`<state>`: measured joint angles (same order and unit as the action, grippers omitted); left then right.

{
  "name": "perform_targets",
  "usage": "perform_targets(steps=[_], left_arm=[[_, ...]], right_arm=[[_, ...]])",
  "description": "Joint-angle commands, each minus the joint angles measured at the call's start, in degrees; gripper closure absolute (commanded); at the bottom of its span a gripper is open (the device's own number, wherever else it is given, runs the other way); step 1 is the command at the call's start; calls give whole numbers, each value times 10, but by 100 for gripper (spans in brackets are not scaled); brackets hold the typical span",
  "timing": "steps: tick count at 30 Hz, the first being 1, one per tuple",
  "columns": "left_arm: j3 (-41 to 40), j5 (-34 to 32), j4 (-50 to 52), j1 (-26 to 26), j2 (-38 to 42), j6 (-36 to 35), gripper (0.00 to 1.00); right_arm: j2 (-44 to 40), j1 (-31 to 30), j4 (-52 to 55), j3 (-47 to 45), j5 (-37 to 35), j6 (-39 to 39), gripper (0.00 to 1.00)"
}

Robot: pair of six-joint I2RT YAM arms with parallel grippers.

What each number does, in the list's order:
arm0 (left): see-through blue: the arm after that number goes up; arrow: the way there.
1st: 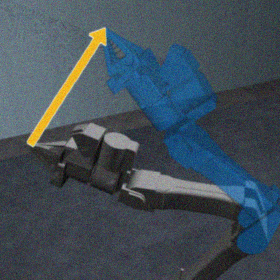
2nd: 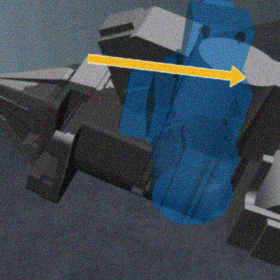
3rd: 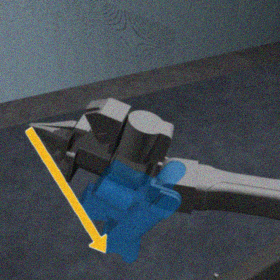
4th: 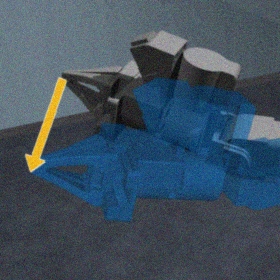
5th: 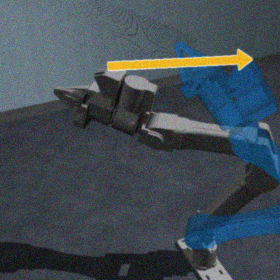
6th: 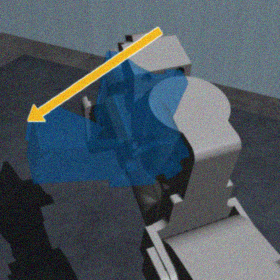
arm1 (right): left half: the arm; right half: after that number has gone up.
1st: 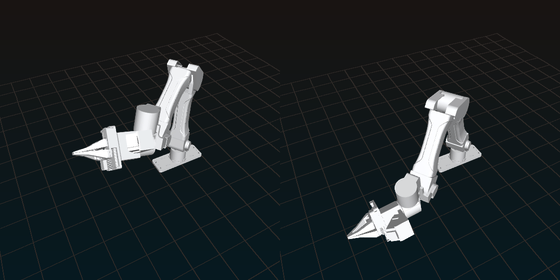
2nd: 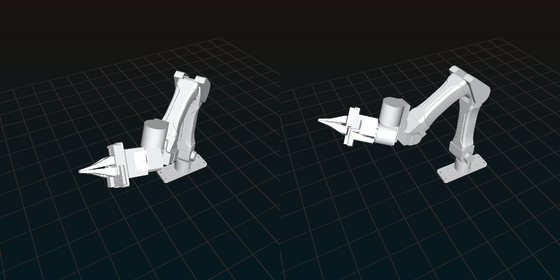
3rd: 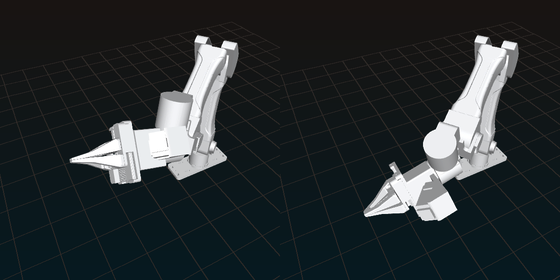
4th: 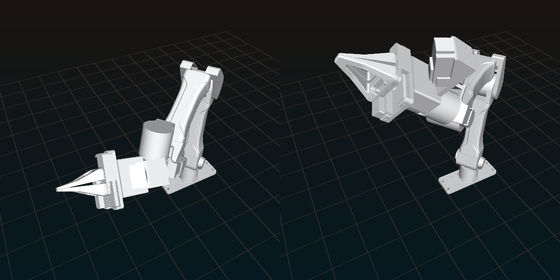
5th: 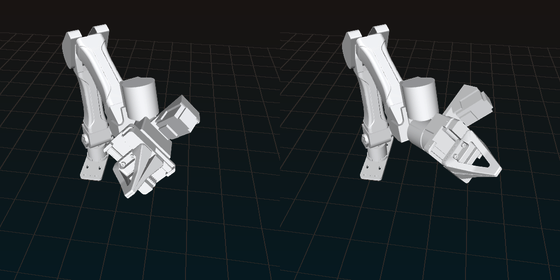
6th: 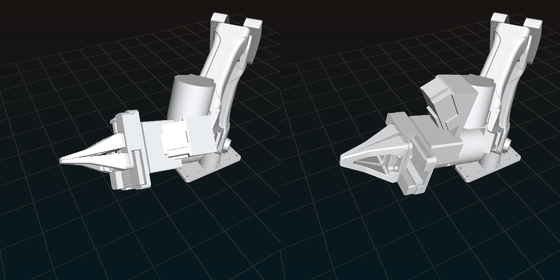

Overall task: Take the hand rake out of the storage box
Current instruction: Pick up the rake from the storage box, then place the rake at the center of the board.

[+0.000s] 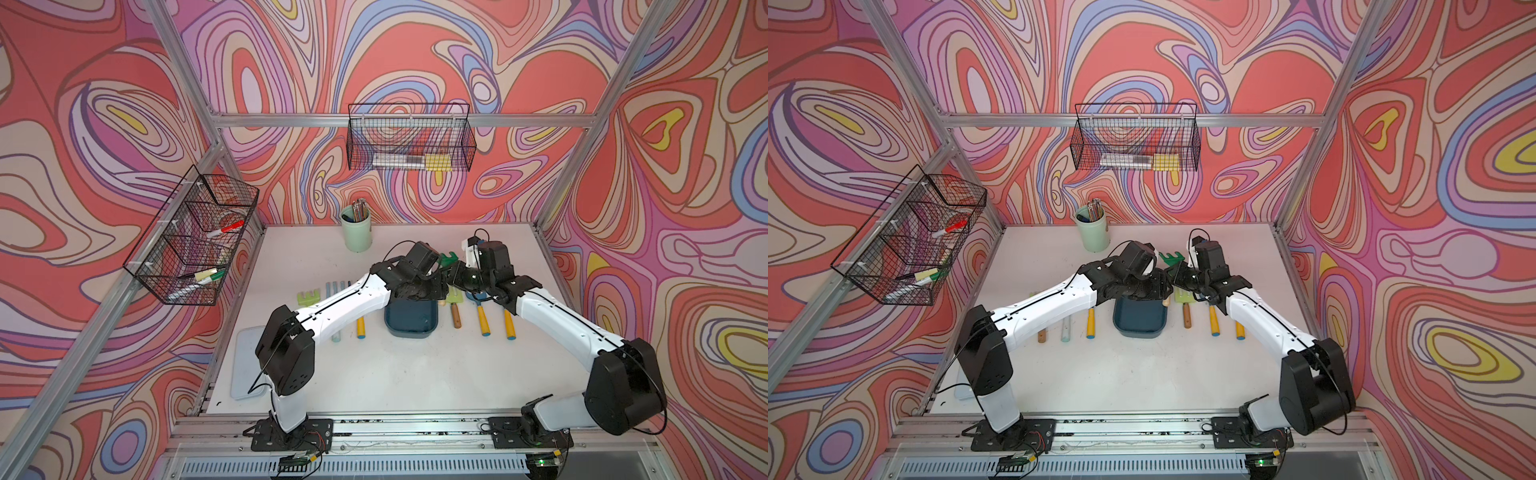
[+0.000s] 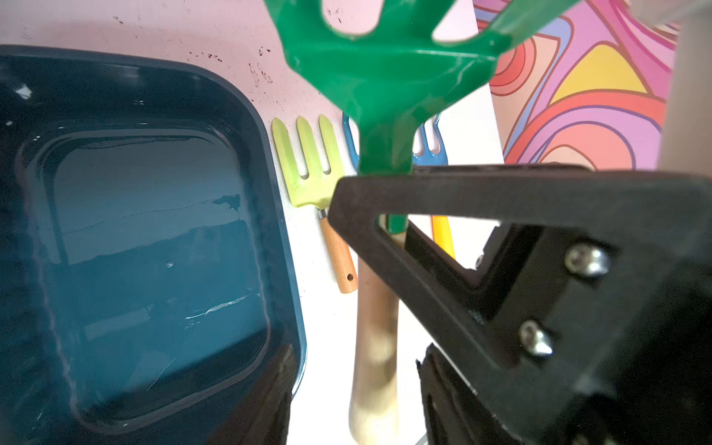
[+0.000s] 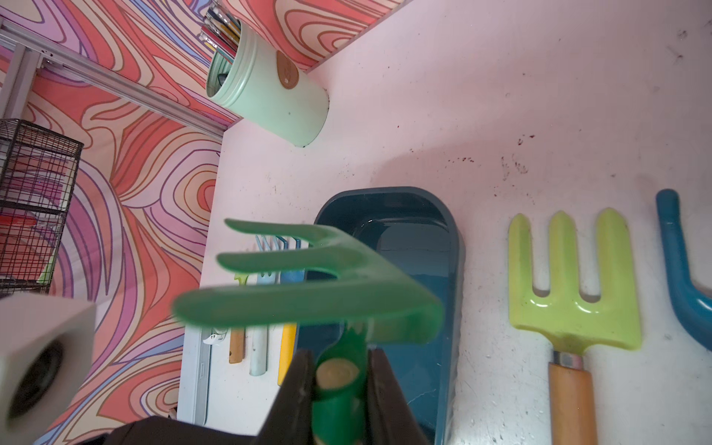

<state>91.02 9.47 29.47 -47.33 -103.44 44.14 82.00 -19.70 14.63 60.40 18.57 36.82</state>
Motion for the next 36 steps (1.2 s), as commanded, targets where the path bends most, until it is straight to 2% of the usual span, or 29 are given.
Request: perform_targets(steps=[1, 8, 15, 18, 27, 36], left_arm=[[-8, -23, 34, 0, 34, -20, 40], [-58, -67, 57, 17, 87, -36, 39], [-123, -71, 51, 68, 142, -44, 38], [-136, -77, 57, 86, 154, -54, 38], [-159, -79, 57, 114, 167, -72, 38], [-168, -65, 44, 120, 158, -68, 38]], right_arm=[[-7, 13, 42, 35, -26, -37, 85], [8, 102, 198, 109, -51, -154, 85], [40, 244, 334, 159, -69, -281, 83], [58, 262, 364, 175, -94, -317, 81], [75, 346, 390, 129, -128, -363, 80], [110, 362, 366, 104, -156, -358, 80]])
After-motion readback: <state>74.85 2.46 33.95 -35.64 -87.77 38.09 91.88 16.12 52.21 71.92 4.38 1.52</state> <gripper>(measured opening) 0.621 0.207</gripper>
